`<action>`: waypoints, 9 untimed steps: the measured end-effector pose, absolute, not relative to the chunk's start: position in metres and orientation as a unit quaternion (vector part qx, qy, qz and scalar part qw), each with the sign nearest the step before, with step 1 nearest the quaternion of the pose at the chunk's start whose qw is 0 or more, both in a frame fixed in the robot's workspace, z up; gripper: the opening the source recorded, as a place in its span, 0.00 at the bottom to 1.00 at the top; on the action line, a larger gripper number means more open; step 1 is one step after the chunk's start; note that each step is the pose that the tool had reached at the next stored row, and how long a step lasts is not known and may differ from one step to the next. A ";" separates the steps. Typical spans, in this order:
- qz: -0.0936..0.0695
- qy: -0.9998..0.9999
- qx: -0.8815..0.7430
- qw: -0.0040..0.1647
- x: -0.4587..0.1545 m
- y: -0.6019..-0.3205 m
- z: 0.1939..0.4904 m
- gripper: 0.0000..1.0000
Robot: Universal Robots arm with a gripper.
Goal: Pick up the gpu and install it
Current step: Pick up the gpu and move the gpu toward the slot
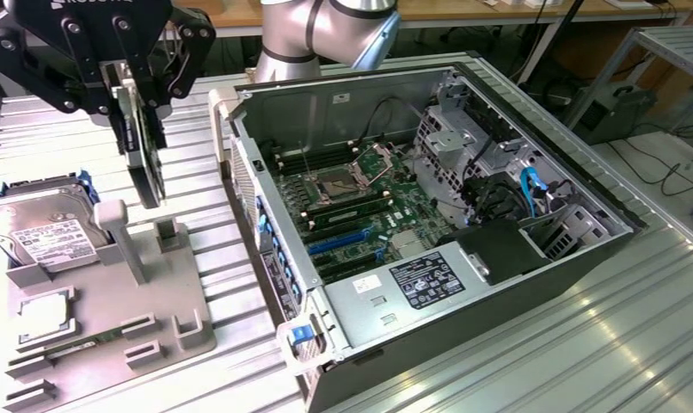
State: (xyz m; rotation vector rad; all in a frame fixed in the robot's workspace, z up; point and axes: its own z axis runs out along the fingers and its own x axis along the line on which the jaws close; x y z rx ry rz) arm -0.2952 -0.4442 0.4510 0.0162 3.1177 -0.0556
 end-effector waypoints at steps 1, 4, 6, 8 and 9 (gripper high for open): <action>-0.018 1.000 0.005 0.012 -0.295 -0.444 0.451 0.28; -0.018 1.000 0.005 0.012 -0.293 -0.444 0.451 0.28; -0.018 1.000 0.005 0.012 -0.292 -0.444 0.451 0.28; -0.018 1.000 0.005 0.012 -0.291 -0.444 0.451 0.28; -0.018 1.000 0.005 0.012 -0.290 -0.444 0.451 0.28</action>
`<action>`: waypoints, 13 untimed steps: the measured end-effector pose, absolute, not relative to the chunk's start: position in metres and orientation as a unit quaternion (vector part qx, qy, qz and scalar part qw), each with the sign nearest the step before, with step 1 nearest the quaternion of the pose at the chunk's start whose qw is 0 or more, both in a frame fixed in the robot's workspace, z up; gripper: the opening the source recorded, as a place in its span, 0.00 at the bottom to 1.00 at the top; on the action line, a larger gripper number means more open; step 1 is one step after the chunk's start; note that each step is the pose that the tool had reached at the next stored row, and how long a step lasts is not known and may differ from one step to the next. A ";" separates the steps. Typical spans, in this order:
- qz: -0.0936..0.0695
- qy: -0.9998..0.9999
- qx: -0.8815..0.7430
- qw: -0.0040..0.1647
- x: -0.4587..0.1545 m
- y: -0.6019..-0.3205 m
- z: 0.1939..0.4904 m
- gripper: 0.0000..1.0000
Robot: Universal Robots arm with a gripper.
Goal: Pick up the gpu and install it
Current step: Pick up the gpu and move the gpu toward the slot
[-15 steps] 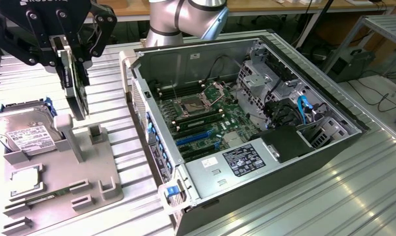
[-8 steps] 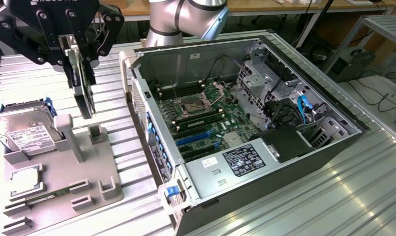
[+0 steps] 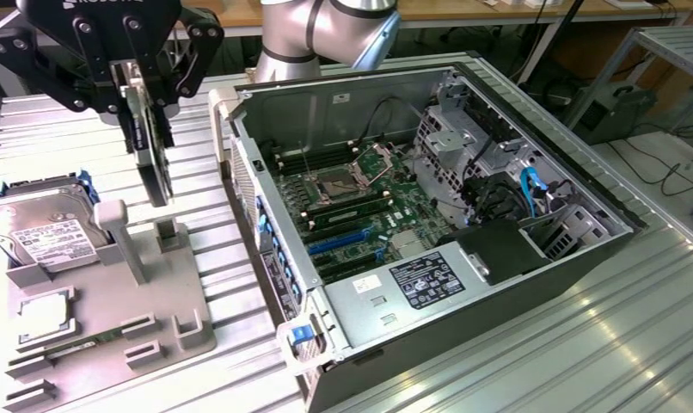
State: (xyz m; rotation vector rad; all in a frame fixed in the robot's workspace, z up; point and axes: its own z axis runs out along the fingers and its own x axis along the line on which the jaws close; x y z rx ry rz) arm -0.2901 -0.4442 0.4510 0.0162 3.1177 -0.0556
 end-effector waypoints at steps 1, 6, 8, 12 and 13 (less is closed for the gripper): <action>-0.018 1.000 0.005 0.012 -0.290 -0.444 0.451 0.28; -0.018 1.000 0.005 0.012 -0.287 -0.444 0.451 0.28; -0.018 1.000 0.005 0.012 -0.286 -0.444 0.451 0.28; -0.018 1.000 0.005 0.012 -0.283 -0.444 0.451 0.28; -0.018 1.000 0.005 0.012 -0.282 -0.444 0.451 0.28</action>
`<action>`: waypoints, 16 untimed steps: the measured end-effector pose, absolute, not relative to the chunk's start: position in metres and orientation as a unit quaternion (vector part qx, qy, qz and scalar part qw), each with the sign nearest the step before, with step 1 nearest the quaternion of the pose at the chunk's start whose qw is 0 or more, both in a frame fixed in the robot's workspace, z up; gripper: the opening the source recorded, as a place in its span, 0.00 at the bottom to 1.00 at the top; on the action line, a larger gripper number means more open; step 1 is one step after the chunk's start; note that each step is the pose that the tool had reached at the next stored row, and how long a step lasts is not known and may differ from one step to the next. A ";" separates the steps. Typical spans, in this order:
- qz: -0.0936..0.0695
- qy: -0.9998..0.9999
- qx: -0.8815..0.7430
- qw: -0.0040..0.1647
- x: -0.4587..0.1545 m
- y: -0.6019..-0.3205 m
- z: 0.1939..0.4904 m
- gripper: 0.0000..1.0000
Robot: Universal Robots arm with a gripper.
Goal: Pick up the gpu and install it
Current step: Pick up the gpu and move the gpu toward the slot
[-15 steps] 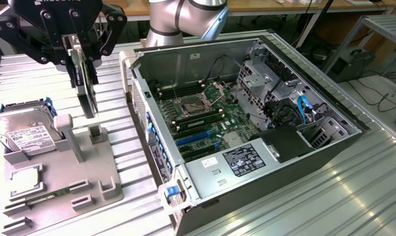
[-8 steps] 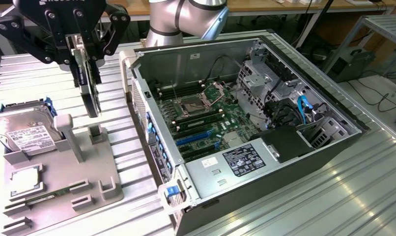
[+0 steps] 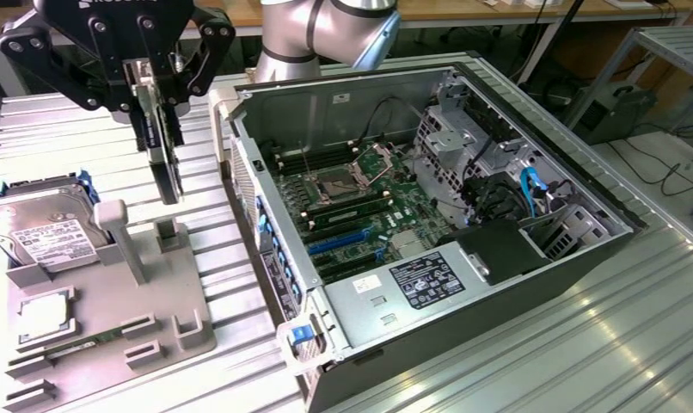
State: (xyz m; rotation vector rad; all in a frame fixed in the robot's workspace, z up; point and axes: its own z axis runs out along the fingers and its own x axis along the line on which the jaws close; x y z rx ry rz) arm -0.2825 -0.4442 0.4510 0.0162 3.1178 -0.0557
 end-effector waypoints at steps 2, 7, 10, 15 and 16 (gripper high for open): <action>-0.018 1.000 0.005 0.012 -0.281 -0.444 0.451 0.28; -0.018 1.000 0.005 0.012 -0.279 -0.444 0.451 0.28; -0.018 1.000 0.005 0.012 -0.276 -0.444 0.451 0.28; -0.018 1.000 0.005 0.012 -0.271 -0.444 0.451 0.28; -0.018 1.000 0.005 0.012 -0.270 -0.444 0.451 0.28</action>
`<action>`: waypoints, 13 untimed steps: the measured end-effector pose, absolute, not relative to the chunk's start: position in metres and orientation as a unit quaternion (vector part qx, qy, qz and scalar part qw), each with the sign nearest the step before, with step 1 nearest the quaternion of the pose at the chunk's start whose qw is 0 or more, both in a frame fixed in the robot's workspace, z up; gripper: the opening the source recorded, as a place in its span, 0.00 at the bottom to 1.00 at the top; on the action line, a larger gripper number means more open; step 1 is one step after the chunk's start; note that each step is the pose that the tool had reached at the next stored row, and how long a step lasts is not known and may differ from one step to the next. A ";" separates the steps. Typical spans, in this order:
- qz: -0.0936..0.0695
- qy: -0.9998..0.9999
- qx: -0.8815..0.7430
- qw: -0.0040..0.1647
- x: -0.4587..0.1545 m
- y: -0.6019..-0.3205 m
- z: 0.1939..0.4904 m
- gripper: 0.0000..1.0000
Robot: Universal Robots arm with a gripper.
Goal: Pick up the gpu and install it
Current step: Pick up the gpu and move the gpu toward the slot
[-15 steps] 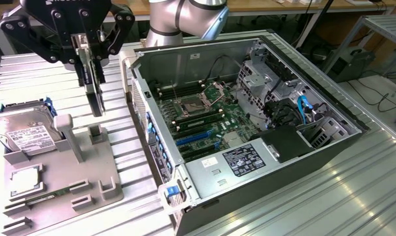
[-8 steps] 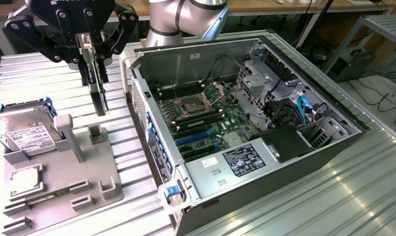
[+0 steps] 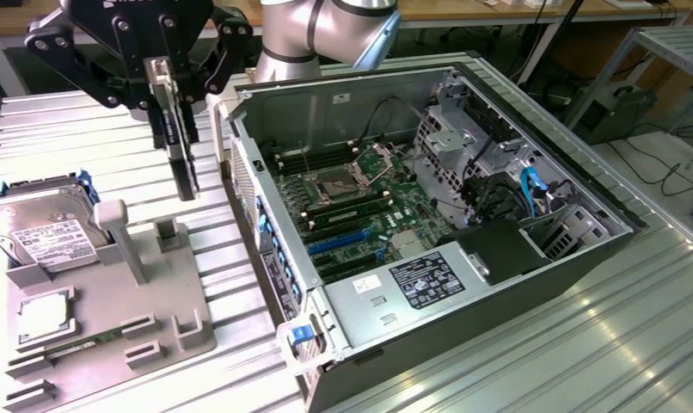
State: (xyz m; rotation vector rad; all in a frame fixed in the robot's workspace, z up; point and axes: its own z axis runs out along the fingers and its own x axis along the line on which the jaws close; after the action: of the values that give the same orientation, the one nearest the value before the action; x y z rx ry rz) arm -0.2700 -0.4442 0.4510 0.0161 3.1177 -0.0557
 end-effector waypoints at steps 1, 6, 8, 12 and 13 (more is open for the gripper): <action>-0.018 1.000 0.005 0.012 -0.269 -0.444 0.451 0.28; -0.018 1.000 0.005 0.012 -0.264 -0.444 0.451 0.28; -0.018 1.000 0.005 0.012 -0.263 -0.444 0.451 0.28; -0.018 1.000 0.005 0.012 -0.259 -0.444 0.451 0.28; -0.018 1.000 0.005 0.012 -0.258 -0.444 0.451 0.28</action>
State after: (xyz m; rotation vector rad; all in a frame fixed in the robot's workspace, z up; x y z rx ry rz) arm -0.2580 -0.4442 0.4510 0.0163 3.1177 -0.0558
